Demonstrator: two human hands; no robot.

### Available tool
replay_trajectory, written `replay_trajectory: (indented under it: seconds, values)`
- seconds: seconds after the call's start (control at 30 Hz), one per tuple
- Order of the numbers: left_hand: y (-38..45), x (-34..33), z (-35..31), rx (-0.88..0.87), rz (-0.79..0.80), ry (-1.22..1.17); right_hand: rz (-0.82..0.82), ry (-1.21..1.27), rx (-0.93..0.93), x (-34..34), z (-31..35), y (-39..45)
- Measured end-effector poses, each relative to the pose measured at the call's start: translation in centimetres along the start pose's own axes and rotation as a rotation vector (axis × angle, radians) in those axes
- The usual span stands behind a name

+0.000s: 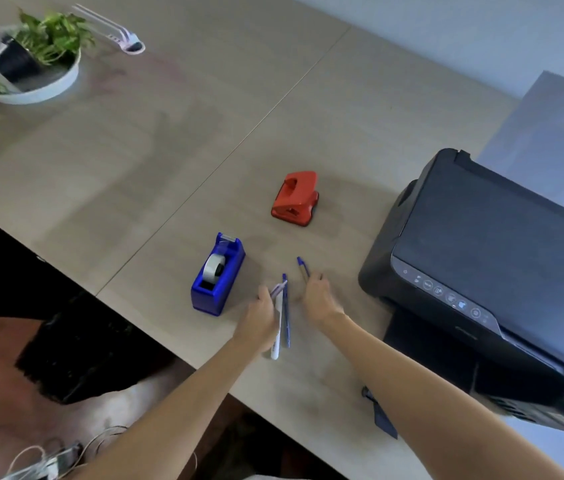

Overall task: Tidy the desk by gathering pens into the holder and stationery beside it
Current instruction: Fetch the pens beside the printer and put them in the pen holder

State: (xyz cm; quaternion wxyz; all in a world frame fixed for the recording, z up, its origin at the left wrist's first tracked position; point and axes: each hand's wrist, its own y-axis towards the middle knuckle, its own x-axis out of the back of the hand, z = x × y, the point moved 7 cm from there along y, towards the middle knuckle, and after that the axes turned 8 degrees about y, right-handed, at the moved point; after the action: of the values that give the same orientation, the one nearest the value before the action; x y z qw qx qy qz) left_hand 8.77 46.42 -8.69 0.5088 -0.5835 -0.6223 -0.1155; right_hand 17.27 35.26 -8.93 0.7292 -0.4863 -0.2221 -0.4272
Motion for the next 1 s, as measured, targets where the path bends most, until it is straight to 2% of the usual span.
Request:
replay_trajectory:
  seconds: [0.1, 0.23, 0.33, 0.47, 0.57, 0.77, 0.87, 1.0]
  values:
    - [-0.5, -1.3, 0.1, -0.014, 0.049, 0.070, 0.009, 0.068, -0.072, 0.9, -1.3, 0.4]
    - [-0.6, -1.2, 0.3, 0.006, -0.028, 0.219, 0.032, 0.076, -0.080, 1.3, -1.5, 1.0]
    - [-0.6, -0.3, 0.7, 0.050, -0.086, 0.236, 0.027, 0.147, -0.046, 0.4, -0.3, 0.4]
    - [-0.3, 1.5, 2.2, 0.164, -0.097, 0.003, 0.002, 0.074, -0.041, -1.3, 1.0, -0.2]
    - [-0.6, 2.4, 2.9, 0.169, -0.057, -0.130, -0.027, 0.040, -0.055, -1.6, 1.1, -0.1]
    - [-1.5, 3.2, 1.9, 0.250, 0.107, -0.444, 0.079, -0.156, 0.005, -0.6, -0.2, -1.2]
    - [-1.4, 4.4, -0.4, 0.250, 0.164, -0.628, 0.027, -0.026, 0.053, 1.9, -0.8, -2.5]
    - [-0.6, 7.2, -5.8, 0.120, 0.140, -0.710, -0.101, 0.240, 0.228, 8.8, -0.1, -5.4]
